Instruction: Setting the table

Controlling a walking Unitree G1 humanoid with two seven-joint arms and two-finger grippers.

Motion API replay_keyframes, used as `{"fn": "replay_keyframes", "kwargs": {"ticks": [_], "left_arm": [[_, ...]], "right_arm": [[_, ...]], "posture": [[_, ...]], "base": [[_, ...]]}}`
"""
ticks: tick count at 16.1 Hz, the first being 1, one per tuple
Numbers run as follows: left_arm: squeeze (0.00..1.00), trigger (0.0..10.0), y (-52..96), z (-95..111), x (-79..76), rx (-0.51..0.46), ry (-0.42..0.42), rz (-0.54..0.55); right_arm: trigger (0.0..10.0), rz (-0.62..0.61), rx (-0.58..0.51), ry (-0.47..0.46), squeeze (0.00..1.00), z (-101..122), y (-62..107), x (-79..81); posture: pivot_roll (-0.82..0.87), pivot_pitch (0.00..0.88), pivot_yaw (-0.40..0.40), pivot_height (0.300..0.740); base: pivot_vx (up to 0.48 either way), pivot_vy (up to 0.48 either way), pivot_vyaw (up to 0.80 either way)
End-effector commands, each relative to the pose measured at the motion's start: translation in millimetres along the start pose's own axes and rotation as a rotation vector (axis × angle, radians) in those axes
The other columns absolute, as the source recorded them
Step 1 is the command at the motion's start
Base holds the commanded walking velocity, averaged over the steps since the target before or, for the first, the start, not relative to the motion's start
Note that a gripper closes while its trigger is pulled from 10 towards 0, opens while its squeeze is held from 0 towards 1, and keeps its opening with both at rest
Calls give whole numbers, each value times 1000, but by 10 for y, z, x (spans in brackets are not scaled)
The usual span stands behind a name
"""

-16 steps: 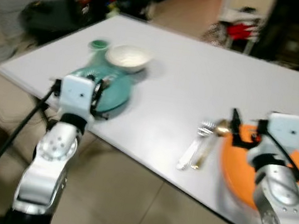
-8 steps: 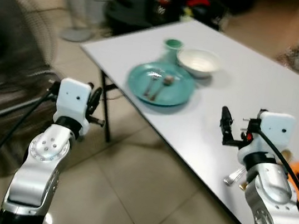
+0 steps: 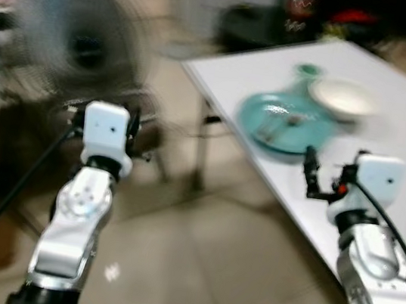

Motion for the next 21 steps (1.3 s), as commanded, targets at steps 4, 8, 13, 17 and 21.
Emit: {"fn": "replay_keyframes", "kwargs": {"ticks": [4, 8, 13, 17, 21], "left_arm": [[153, 10000, -80, 88, 94, -66, -51, 28], [0, 10000, -63, -25, 23, 11, -62, -53], [0, 10000, 15, -47, -32, 56, 27, -191], [0, 10000, 112, -12, -55, 68, 58, -264], [404, 10000, 123, -2, -67, 84, 75, -312]], "right_arm": [[10000, -25, -3, 11, 1000, 8, 9, -27], [10000, -14, -12, -29, 1000, 27, 36, -37], [10000, 109, 58, -76, 1000, -41, 50, 145], [10000, 174, 70, -70, 1000, -49, 29, 239], [10000, 222, 79, -70, 1000, -76, 79, 330]], "posture": [[-15, 0, 99, 740], [-28, 0, 108, 740], [-7, 0, 82, 740], [12, 0, 70, 740], [4, 0, 80, 740]], "base": [[0, 0, 800], [0, 0, 800], [0, 0, 800], [0, 0, 800], [244, 0, 800]]}}
Point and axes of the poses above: a point about 5 cm out from each wrist's last joint towards the gripper, its own y axis pointing back from the gripper into the wrist, its own z axis along the axis of the wrist's last joint, x = y × z, the point moved 1 cm from there along -y, pointing out of the wrist towards the gripper, and after that the axes turned 2 degrees about y, right-handed, at the moved point
